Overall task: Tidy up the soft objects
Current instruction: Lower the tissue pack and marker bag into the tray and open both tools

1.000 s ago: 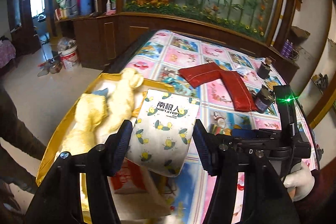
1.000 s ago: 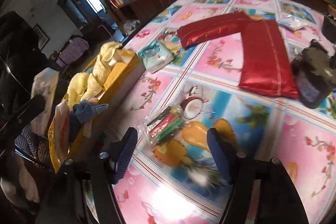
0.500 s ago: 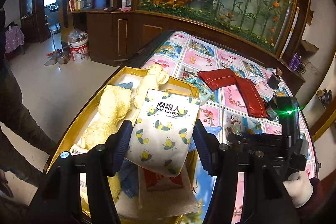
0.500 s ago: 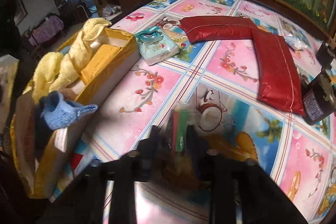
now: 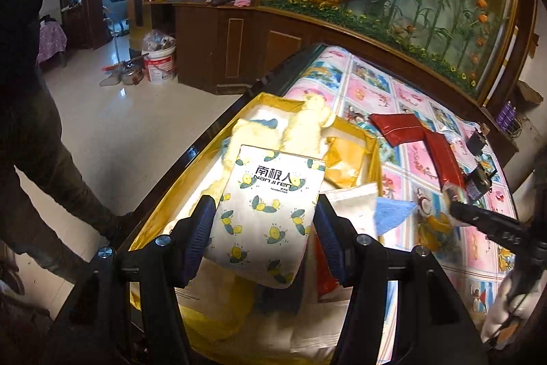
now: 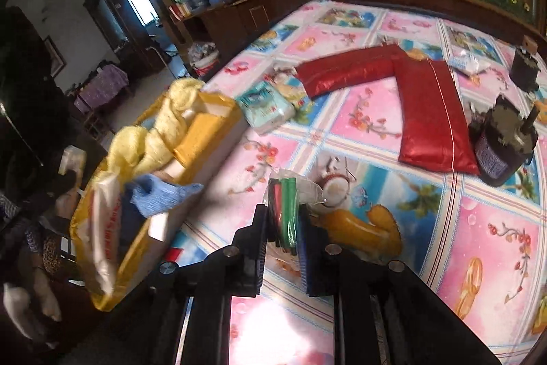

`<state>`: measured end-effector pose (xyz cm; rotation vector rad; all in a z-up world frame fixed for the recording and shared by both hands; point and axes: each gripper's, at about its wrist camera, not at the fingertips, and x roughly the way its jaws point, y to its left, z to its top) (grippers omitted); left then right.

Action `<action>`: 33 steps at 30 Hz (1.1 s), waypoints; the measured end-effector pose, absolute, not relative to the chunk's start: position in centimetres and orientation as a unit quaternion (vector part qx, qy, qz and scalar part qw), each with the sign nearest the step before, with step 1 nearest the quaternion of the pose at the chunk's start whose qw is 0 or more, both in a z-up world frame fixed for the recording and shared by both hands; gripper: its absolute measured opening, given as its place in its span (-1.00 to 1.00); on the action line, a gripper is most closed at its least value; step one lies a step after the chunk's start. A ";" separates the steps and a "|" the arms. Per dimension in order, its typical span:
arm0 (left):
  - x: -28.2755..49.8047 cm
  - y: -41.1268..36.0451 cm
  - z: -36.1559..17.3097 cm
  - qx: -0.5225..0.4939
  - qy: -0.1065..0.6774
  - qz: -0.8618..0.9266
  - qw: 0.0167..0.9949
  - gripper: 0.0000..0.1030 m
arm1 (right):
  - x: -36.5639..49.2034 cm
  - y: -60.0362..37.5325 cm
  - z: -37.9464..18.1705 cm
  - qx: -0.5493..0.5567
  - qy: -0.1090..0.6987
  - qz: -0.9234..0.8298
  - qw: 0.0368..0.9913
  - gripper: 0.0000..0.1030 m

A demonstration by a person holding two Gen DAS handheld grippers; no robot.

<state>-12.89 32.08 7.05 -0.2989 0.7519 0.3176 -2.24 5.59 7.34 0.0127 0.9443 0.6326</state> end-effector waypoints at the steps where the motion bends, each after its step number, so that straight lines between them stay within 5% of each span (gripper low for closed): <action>1: -12.8 32.3 6.8 -0.146 0.369 0.157 0.905 0.12 | -2.4 6.0 7.8 0.007 0.444 0.310 0.841 -0.68; 10: -12.7 31.9 5.3 -0.118 0.393 0.151 0.899 0.16 | -2.9 12.6 9.1 0.000 0.458 0.391 0.798 -0.67; 13: -13.1 31.9 5.4 -0.116 0.387 0.147 0.903 0.36 | -2.3 15.2 9.1 -0.014 0.460 0.403 0.791 -0.67; 22: -14.1 32.8 6.5 -0.119 0.356 0.138 0.917 0.53 | -0.3 22.6 6.6 -0.077 0.471 0.392 0.786 -0.59; 26: -14.2 32.8 6.9 -0.122 0.344 0.137 0.921 0.53 | -0.1 22.8 6.5 -0.075 0.465 0.395 0.789 -0.44; 29: -14.2 32.8 7.2 -0.130 0.335 0.141 0.922 0.53 | -0.1 21.9 7.3 -0.060 0.457 0.398 0.793 -0.09; 33: -14.4 32.5 7.9 -0.130 0.327 0.151 0.924 0.53 | -0.4 20.1 8.7 -0.037 0.437 0.402 0.804 0.01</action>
